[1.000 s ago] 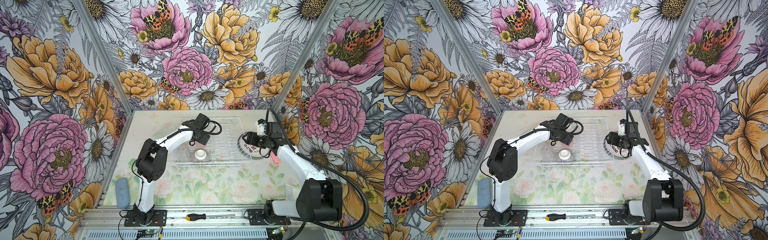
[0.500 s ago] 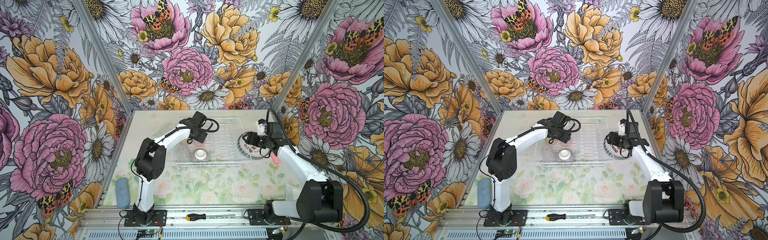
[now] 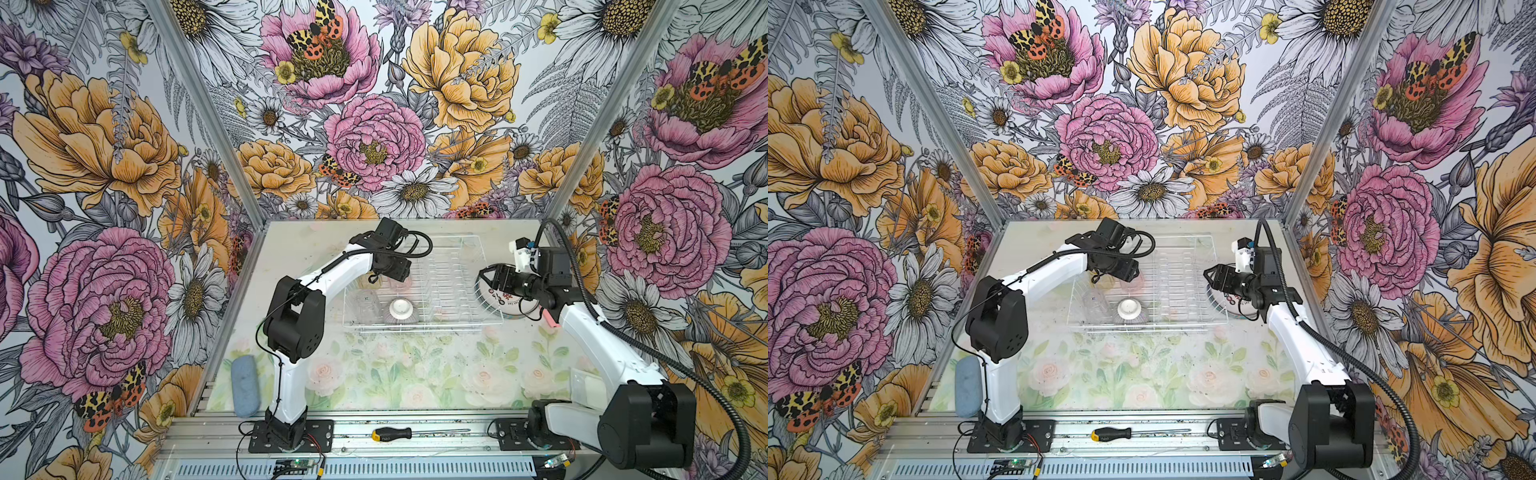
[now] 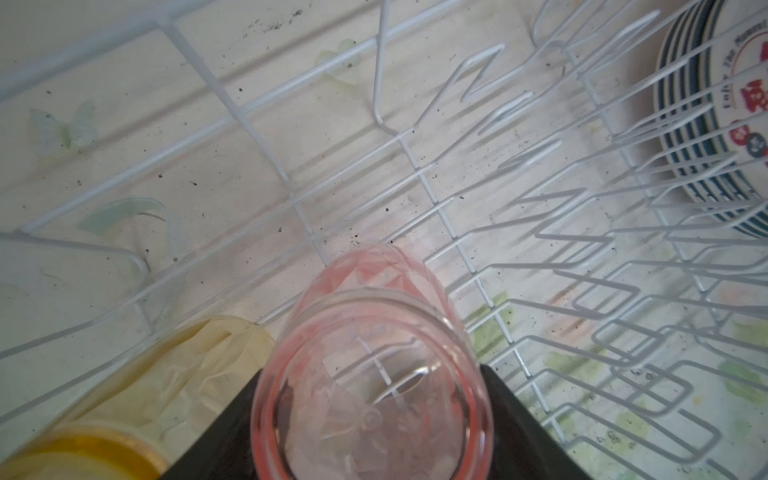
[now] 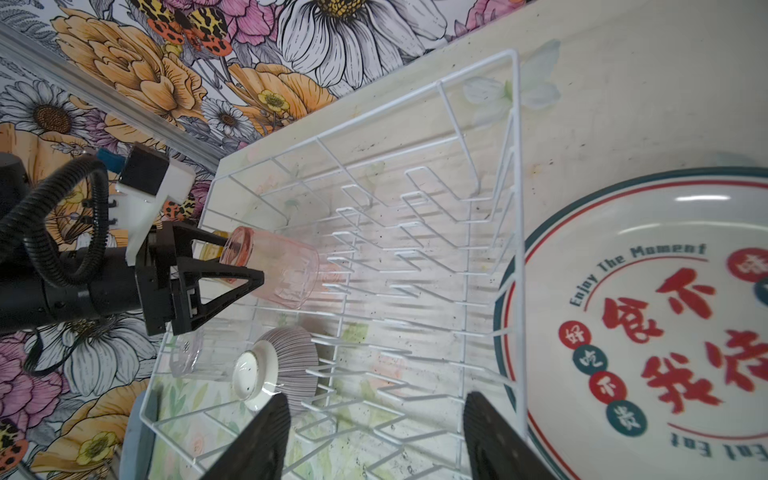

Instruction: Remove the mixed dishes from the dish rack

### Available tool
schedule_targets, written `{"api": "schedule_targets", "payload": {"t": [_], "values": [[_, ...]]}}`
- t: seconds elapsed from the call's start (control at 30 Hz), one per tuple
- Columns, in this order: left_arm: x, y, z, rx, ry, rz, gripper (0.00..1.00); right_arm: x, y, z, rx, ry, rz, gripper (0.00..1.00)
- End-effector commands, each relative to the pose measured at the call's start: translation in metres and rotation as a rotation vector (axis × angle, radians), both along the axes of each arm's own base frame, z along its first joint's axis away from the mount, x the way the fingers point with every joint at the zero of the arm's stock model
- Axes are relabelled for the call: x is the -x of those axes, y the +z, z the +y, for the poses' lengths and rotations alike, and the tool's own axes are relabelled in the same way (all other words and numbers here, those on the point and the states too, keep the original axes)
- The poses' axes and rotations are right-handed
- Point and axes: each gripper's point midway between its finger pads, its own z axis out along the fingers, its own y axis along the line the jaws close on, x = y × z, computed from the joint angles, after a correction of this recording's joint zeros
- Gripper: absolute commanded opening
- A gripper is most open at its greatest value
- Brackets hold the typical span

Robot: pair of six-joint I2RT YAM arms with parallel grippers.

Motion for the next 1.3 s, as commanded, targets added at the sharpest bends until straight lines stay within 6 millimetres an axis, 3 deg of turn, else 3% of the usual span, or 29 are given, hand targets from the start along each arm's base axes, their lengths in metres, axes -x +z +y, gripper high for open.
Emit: {"api": "schedule_targets", "payload": {"t": [0.0, 0.23, 0.3, 0.37, 0.47, 0.67, 1.0, 1.27], "values": [[0.002, 0.046, -0.008, 0.143, -0.021, -0.039, 0.51, 0.002, 0.027, 0.018, -0.133, 0.074, -0.094, 0.67], [0.015, 0.081, -0.017, 0.276, -0.067, -0.03, 0.51, 0.007, 0.052, 0.038, -0.341, 0.141, -0.199, 0.63], [0.02, 0.088, -0.022, 0.323, -0.085, -0.018, 0.51, 0.009, 0.053, 0.044, -0.346, 0.159, -0.205, 0.61], [0.028, 0.112, -0.025, 0.391, -0.109, -0.038, 0.51, 0.012, 0.055, 0.051, -0.347, 0.183, -0.214, 0.6], [0.034, 0.129, -0.03, 0.474, -0.136, -0.04, 0.51, 0.018, 0.057, 0.06, -0.366, 0.213, -0.225, 0.59], [0.045, 0.155, -0.041, 0.601, -0.187, -0.034, 0.5, 0.024, 0.061, 0.074, -0.407, 0.253, -0.248, 0.56], [0.056, 0.178, -0.051, 0.795, -0.243, -0.014, 0.5, 0.035, 0.086, 0.099, -0.488, 0.345, -0.328, 0.55], [0.064, 0.192, -0.058, 0.899, -0.284, 0.001, 0.49, 0.03, 0.086, 0.109, -0.503, 0.352, -0.33, 0.55]]}}
